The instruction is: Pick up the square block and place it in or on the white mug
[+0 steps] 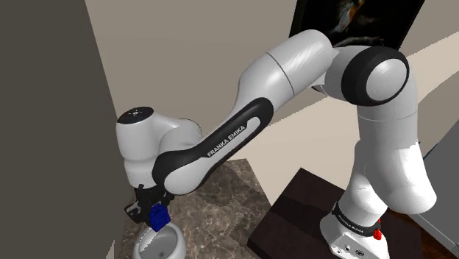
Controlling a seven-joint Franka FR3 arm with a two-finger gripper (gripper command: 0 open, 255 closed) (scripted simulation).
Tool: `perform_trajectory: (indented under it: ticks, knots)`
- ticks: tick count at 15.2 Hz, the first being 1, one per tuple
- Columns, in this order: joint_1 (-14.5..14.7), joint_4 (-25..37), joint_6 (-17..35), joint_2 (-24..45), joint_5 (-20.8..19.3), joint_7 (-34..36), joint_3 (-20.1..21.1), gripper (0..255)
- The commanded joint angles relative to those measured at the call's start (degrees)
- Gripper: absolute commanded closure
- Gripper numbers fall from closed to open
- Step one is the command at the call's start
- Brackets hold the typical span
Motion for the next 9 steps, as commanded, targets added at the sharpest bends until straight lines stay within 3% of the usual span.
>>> perform_trajectory:
  ticks: [1,9]
  knots:
    - [0.7,-0.3,0.9,0.6,-0.4,1.1,0.0,255]
    - [1.4,-1.1,5.3,4.4,-2.0,2.1,-1.1,255]
